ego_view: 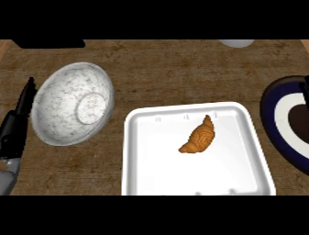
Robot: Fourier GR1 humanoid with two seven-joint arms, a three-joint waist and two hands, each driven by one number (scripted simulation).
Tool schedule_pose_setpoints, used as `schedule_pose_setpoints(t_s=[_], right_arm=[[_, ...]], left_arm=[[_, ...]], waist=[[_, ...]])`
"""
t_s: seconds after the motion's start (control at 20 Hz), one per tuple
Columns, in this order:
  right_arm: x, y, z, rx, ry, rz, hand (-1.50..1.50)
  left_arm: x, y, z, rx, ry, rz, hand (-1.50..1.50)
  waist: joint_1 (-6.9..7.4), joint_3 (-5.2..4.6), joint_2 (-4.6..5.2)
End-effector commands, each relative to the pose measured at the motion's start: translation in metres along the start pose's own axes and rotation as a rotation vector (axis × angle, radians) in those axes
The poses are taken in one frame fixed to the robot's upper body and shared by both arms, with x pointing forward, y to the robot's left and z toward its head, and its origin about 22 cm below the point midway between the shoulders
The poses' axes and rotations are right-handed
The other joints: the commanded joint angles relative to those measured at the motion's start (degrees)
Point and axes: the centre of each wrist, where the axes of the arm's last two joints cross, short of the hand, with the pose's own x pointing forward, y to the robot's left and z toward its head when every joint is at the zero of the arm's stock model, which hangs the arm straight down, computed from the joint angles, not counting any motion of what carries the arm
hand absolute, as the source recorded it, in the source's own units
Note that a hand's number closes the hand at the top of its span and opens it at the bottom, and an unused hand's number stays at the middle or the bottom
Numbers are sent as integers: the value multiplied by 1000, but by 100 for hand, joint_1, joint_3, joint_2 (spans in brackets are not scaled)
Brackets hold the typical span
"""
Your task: Pick the croissant from the tray and place it in the plate
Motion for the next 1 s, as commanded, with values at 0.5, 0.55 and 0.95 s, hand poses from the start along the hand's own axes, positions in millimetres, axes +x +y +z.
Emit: schedule_pose_setpoints(t_s=[0.5,0.55,0.95], right_arm=[[-23,1,-1,-23,76,935,150],[-38,51,13,-132,66,731,150],[-72,148,81,8,35,356,-150]], left_arm=[[-13,-57,32,-100,398,260,0],[-14,-64,37,-108,431,274,0],[5,-67,36,-92,454,299,0]], waist=[[75,-195,-104],[69,-128,-141],[54,-99,-155]])
